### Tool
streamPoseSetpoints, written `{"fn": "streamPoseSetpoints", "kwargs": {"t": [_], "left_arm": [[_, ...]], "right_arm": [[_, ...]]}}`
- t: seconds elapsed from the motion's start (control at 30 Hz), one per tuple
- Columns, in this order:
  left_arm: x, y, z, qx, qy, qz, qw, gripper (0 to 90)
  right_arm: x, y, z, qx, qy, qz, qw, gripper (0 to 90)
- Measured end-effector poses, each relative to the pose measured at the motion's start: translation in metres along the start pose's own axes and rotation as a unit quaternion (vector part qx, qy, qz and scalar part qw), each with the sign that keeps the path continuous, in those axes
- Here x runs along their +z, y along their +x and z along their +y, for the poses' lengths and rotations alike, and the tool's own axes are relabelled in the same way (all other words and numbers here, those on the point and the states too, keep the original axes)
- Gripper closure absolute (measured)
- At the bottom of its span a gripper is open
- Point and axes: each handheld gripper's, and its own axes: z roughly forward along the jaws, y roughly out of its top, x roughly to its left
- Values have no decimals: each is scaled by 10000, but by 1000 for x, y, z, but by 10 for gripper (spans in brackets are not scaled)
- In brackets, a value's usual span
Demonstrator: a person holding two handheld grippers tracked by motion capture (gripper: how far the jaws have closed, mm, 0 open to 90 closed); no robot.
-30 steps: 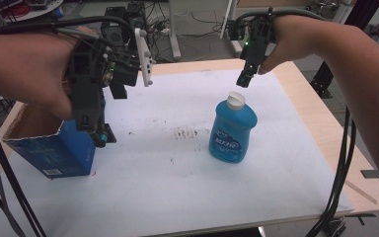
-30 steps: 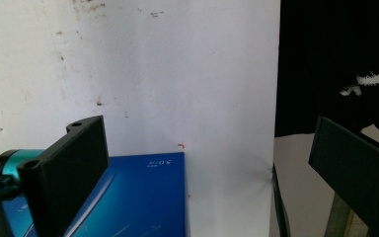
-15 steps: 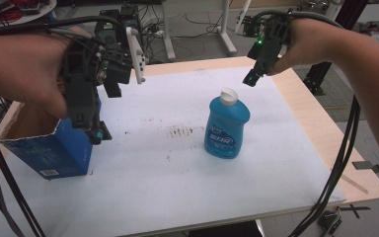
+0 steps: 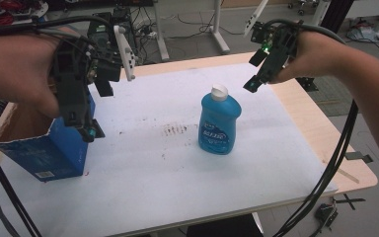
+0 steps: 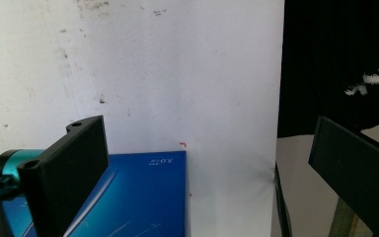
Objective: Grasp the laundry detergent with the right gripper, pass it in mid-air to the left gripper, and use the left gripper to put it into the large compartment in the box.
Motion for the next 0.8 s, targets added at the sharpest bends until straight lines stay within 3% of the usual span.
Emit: {"fn": "streamPoseSetpoints", "kwargs": {"t": [0.07, 0.1, 0.13, 0.17, 0.2, 0.23, 0.27, 0.3, 0.33, 0.43, 0.47, 0.5, 0.67, 0.8], "left_arm": [[0, 0, -1, 32, -13, 11, 10000, 17], [0, 0, -1, 20, -13, 9, 10000, 17], [0, 0, -1, 20, -13, 9, 10000, 17], [0, 0, -2, 10, -34, 12, 10000, 17], [0, 0, -2, 10, -34, 12, 10000, 17], [1, 1, -2, 28, -30, 18, 10000, 17], [1, 1, -2, 28, -30, 18, 10000, 17], [1, 1, -2, 30, -37, 16, 10000, 17], [1, 1, -2, 23, -45, 14, 10000, 17], [2, 1, -2, 8, -43, 9, 10000, 17], [2, 1, -1, 25, -27, 6, 10000, 17], [2, 1, -1, 28, -29, 9, 10000, 17], [2, 1, 0, 32, -43, 21, 10000, 17], [2, 1, -1, 72, -71, 22, 9999, 17]], "right_arm": [[0, 2, -6, 93, -200, 14, 9998, 17], [0, 4, -14, 205, -484, 32, 9986, 17], [0, 4, -14, 205, -484, 32, 9986, 17], [0, 6, -20, 316, -741, 64, 9967, 17], [0, 6, -20, 316, -741, 64, 9967, 17], [1, 9, -28, 397, -1001, 51, 9942, 17], [1, 9, -28, 397, -1001, 51, 9942, 17], [0, 11, -35, 541, -1283, 9, 9903, 17], [0, 11, -35, 541, -1283, 9, 9903, 17], [-2, 13, -46, 678, -1770, -41, 9819, 17], [-3, 14, -49, 736, -1939, -78, 9782, 17], [-6, 17, -56, 800, -2209, -198, 9718, 17], [-6, 22, -63, 831, -2311, -488, 9681, 17], [-3, 29, -72, 833, -2437, -553, 9647, 17]]}}
